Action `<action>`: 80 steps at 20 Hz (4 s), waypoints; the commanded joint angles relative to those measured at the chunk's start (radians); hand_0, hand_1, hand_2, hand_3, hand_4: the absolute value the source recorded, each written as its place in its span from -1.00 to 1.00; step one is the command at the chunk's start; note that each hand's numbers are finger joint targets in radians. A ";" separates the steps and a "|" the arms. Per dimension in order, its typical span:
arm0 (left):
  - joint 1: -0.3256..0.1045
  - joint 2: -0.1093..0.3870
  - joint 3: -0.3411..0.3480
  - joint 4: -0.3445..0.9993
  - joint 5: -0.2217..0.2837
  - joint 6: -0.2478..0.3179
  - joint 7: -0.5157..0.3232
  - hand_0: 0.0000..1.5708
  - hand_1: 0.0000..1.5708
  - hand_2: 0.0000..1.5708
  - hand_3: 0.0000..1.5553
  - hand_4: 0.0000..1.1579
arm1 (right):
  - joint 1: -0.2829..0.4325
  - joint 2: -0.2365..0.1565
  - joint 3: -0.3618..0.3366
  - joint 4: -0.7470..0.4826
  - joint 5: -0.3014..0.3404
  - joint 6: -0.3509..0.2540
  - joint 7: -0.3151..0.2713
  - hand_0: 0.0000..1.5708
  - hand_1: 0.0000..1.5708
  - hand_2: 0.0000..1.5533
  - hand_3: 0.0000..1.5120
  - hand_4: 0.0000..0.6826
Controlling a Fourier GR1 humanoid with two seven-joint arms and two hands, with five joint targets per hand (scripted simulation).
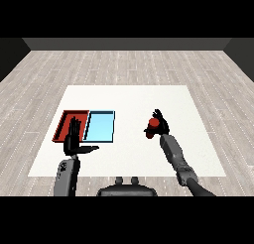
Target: Pick the red can and put it in the red box
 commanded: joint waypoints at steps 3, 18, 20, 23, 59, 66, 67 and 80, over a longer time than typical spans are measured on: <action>0.006 0.003 -0.003 -0.013 -0.010 0.007 0.017 -1.00 -1.00 -1.00 -1.00 -1.00 | 0.032 0.038 0.033 -0.010 0.051 -0.128 -0.017 0.88 0.88 0.89 0.89 0.92; -0.016 -0.040 -0.047 0.087 -0.048 0.011 -0.069 -1.00 -1.00 -1.00 -1.00 -1.00 | 0.072 0.007 0.084 -0.227 0.089 -0.159 0.046 0.86 0.86 0.86 0.87 0.94; 0.003 0.007 -0.027 -0.045 -0.015 -0.009 0.043 -1.00 -1.00 -1.00 -1.00 -1.00 | 0.126 0.018 0.098 -0.326 0.083 -0.162 0.060 0.84 0.84 0.86 0.86 0.91; 0.026 -0.045 -0.104 0.012 -0.116 0.042 -0.008 -1.00 -1.00 -1.00 -1.00 -1.00 | 0.183 0.006 0.114 -0.433 0.082 -0.153 0.071 0.83 0.83 0.85 0.86 0.92; -0.344 -0.048 -0.449 0.303 0.039 0.260 0.105 -1.00 -1.00 -1.00 -1.00 -1.00 | 0.171 0.097 0.522 -0.793 -0.035 -0.488 0.220 0.80 0.80 0.84 0.86 0.80; -0.400 -0.048 -0.488 0.329 0.046 0.292 0.157 -1.00 -1.00 -1.00 -1.00 -1.00 | 0.166 0.097 0.653 -0.761 -0.076 -0.549 0.164 0.83 0.83 0.85 0.86 0.76; -0.334 -0.048 -0.522 0.204 0.003 0.336 0.217 -1.00 -1.00 -1.00 -1.00 -1.00 | 0.177 0.097 0.664 -0.812 -0.071 -0.583 0.196 0.82 0.82 0.85 0.85 0.77; -0.353 -0.048 -0.593 0.242 0.015 0.403 0.204 -1.00 -1.00 -1.00 -1.00 -1.00 | 0.130 0.097 0.718 -0.807 -0.126 -0.608 0.180 0.86 0.86 0.87 0.85 0.53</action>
